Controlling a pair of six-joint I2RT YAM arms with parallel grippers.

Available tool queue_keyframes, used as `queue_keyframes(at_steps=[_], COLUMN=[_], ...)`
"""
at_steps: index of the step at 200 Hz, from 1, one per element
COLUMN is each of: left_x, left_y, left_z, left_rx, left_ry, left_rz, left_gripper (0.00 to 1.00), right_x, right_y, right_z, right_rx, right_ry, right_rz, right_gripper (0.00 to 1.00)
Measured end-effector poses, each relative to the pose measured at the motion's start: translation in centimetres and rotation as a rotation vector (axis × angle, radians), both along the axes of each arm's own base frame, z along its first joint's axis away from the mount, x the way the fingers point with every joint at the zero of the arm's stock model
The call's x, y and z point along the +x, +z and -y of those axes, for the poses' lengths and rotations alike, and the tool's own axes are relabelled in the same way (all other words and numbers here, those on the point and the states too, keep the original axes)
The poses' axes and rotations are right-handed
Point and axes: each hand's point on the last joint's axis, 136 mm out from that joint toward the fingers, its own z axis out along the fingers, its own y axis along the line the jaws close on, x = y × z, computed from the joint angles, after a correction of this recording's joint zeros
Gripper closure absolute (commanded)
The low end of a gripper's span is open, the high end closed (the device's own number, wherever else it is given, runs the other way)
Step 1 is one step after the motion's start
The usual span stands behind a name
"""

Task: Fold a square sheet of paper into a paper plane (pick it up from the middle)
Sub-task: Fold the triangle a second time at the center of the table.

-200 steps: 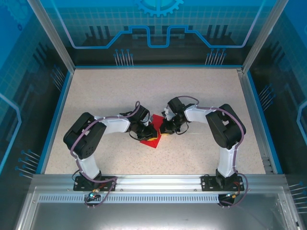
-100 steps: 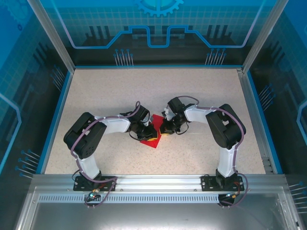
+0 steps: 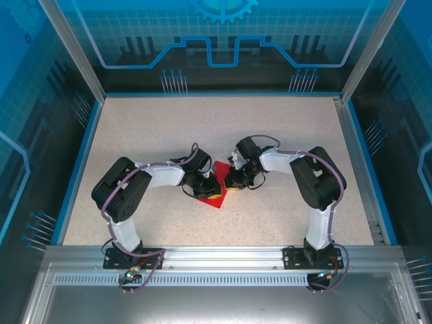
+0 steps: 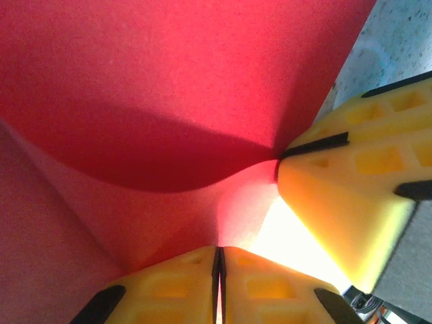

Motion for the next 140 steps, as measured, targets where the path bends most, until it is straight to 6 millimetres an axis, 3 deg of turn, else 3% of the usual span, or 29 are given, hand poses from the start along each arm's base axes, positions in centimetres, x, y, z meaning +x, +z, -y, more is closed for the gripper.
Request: queue_keyframes(at_steps=[27, 67, 140], left_x=[0.0, 0.0, 0.0], left_y=[0.0, -0.1, 0.0], left_z=[0.0, 0.0, 0.0], left_rx=[0.001, 0.006, 0.009], left_ry=[0.0, 0.0, -0.002], left_rz=[-0.002, -0.005, -0.006], left_gripper=[0.88, 0.89, 0.9], right_x=[0.5, 1.0, -0.1], right_y=[0.7, 2.6, 1.5], right_z=[0.4, 0.3, -0.4], right_rx=[-0.019, -0.004, -0.01], right_ry=[-0.013, -0.024, 0.005], right_rz=[0.033, 0.082, 0.046], right_gripper=[0.83, 0.89, 0.92])
